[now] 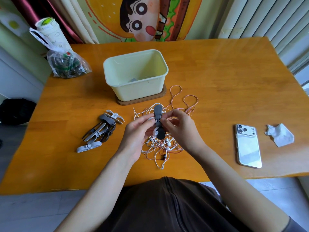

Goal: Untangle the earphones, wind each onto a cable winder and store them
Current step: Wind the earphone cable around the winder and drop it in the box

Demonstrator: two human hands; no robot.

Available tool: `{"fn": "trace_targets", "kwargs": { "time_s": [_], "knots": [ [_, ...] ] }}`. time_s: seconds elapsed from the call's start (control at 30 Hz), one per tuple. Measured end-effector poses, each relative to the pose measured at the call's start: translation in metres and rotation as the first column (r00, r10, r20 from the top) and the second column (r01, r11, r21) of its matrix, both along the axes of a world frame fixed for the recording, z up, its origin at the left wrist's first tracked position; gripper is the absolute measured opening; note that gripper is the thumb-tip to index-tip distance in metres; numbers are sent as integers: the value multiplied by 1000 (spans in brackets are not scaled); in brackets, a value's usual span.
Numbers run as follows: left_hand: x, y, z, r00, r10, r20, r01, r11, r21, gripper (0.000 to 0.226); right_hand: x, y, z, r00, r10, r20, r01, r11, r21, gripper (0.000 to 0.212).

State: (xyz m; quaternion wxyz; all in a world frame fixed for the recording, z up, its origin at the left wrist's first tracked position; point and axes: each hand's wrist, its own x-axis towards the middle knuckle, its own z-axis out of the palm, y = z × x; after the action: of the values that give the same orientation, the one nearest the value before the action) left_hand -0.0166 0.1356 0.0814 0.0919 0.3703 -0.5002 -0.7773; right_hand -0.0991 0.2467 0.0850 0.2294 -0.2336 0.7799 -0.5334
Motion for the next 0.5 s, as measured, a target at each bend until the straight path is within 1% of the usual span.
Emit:
{"fn": "trace_targets", "kwargs": {
  "time_s": [0.1, 0.2, 0.33, 0.5],
  "knots": [
    [-1, 2, -1, 1000, 1, -2, -1, 1000, 3, 24, -2, -1, 4, 996, 5, -92, 1, 998, 64, 10],
    [-2, 4, 0, 1000, 17, -4, -17, 1000, -17, 19, -3, -2, 6, 986, 13, -165, 2, 996, 90, 9],
    [-1, 3, 0, 1000, 16, 0, -16, 997, -73, 8, -3, -2, 5, 984, 17, -178, -2, 997, 80, 6],
    [1, 5, -1, 1000, -13, 18, 16, 986, -165, 4, -4, -1, 4, 983, 11, -183, 4, 996, 84, 4]
  ]
}}
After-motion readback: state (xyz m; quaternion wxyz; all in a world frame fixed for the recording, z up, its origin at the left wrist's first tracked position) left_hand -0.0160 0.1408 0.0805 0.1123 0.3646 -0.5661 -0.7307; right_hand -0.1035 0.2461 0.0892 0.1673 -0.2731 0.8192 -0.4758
